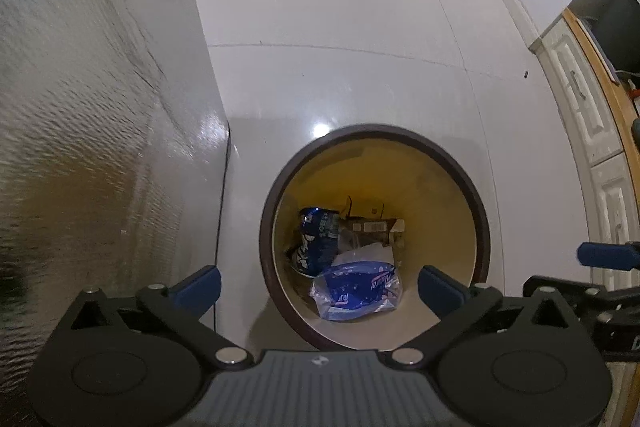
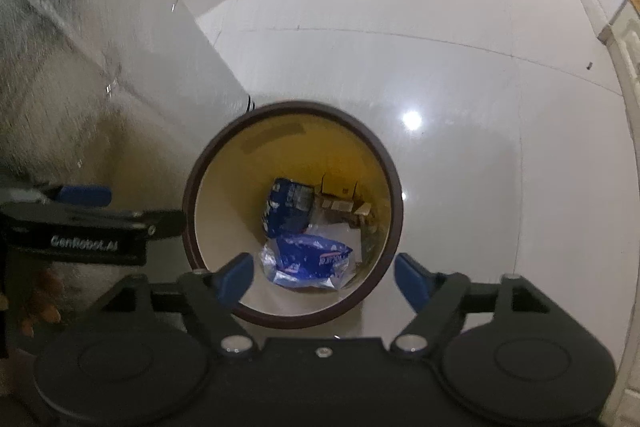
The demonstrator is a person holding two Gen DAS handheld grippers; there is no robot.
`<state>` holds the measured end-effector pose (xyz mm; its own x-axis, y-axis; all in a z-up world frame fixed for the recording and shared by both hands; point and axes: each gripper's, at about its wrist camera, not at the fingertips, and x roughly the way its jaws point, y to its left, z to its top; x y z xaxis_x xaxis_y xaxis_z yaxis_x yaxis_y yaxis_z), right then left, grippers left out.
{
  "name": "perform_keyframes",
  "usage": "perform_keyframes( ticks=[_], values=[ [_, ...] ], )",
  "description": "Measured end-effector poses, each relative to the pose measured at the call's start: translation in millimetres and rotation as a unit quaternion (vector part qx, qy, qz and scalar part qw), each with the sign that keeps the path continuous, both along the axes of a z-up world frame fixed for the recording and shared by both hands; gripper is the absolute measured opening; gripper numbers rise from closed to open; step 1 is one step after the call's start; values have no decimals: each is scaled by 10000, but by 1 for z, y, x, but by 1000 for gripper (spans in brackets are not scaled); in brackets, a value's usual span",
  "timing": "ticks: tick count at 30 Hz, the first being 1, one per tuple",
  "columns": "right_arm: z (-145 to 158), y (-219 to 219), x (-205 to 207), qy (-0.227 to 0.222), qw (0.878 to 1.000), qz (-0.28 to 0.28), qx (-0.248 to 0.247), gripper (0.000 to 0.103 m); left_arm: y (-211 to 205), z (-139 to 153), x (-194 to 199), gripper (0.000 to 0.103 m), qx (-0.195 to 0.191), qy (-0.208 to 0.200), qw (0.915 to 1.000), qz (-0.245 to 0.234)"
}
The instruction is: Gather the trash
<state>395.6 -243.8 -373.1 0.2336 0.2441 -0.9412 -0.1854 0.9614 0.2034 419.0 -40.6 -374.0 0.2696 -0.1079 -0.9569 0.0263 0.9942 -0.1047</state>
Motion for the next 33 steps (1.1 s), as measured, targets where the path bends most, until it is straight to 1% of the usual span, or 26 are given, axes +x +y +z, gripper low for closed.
perform_keyframes(
  ticks=[2, 4, 7, 15, 19, 25, 28, 33],
  values=[
    [9, -6, -1, -40, 9998, -160, 64, 93, 0, 10, -3, 103, 36, -82, 10000, 23],
    [19, -11, -4, -83, 9993, -303, 178, 100, 1, 20, -7, 103, 77, -152, 9998, 36],
    [33, -15, -9, -157, 9986, -400, 298, 103, 2, 37, -14, 103, 121, -268, 9995, 90],
    [74, -20, -27, -501, 9980, -332, 213, 103, 6, 87, -37, 103, 153, -638, 9977, 158],
    [101, -20, -42, -793, 9967, -172, 40, 103, 8, 116, -54, 103, 123, -843, 9962, 169],
    [141, -24, -67, -1063, 9934, -403, 173, 103, 5, 159, -83, 103, 261, -1212, 9921, 178],
    [163, -23, -84, -1309, 9905, -385, 163, 103, 1, 179, -99, 103, 202, -1395, 9899, 125],
    [194, -20, -114, -1549, 9873, -312, 191, 103, -4, 210, -130, 103, 130, -1695, 9854, 54]
  ],
)
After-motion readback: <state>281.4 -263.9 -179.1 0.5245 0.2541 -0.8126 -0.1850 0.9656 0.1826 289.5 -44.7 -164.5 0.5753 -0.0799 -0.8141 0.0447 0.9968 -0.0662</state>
